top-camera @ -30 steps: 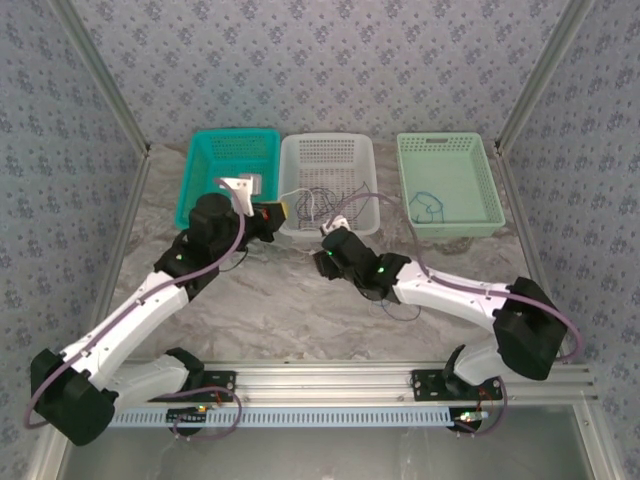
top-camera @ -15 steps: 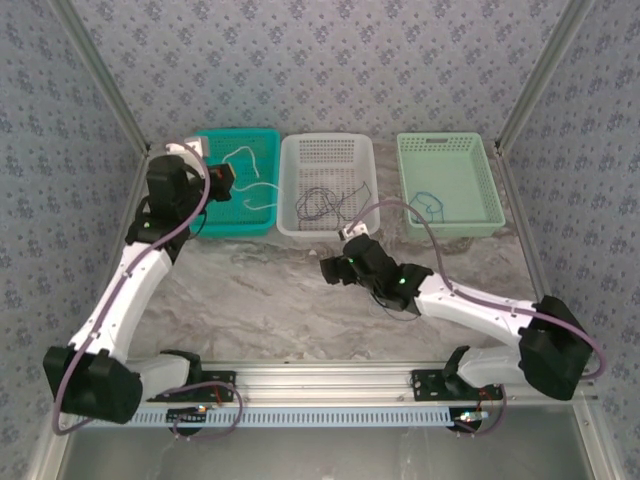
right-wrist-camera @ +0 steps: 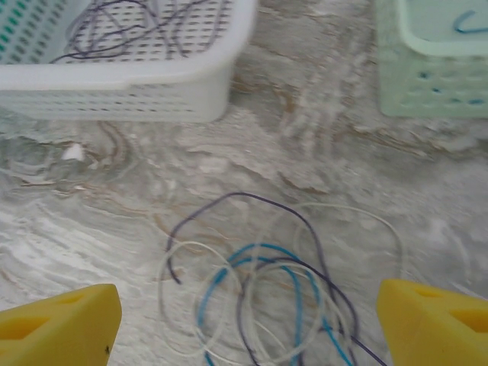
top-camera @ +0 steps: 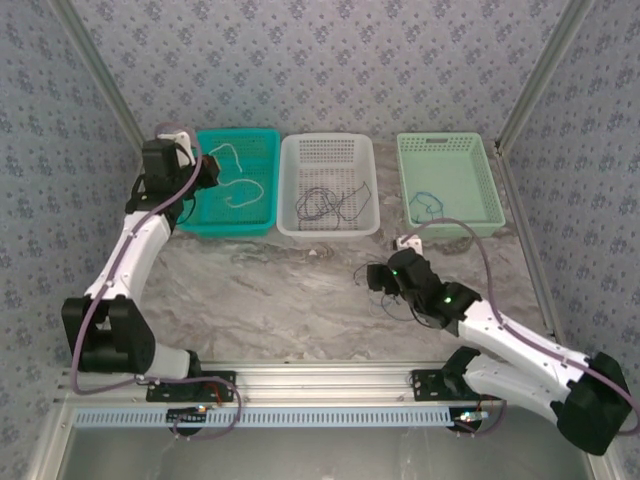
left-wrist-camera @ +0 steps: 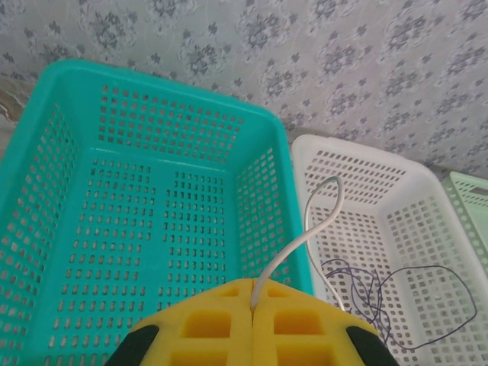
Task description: Untangle the cables
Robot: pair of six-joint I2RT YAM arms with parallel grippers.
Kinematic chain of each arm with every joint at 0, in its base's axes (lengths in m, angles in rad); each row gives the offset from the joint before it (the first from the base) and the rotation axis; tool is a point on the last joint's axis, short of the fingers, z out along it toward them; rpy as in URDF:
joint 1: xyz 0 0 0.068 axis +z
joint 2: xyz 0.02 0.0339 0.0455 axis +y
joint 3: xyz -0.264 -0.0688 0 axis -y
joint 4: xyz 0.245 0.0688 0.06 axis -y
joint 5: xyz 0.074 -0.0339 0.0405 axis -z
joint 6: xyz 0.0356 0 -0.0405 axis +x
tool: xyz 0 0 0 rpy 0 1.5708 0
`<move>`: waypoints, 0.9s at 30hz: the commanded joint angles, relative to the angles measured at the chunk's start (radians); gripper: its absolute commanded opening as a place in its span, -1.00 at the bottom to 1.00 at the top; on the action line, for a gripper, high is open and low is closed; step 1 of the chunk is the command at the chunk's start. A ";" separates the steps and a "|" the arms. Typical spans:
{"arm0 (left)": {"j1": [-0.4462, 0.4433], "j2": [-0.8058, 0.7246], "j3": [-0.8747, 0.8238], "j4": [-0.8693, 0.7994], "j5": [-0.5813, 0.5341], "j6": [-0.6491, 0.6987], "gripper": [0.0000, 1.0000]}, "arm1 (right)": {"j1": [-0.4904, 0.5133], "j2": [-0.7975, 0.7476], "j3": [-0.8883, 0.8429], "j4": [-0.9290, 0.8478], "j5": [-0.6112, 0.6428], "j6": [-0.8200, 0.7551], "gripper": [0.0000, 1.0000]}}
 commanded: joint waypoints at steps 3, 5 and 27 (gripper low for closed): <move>0.011 0.105 0.058 -0.001 -0.005 0.006 -0.93 | -0.038 -0.080 -0.043 -0.115 -0.013 0.041 0.78; 0.011 0.146 0.068 0.001 -0.007 0.005 -0.91 | -0.044 -0.081 -0.040 -0.151 -0.012 0.041 0.78; -0.251 -0.026 -0.070 0.069 -0.181 0.108 0.99 | -0.138 -0.014 -0.055 -0.208 -0.064 0.166 0.73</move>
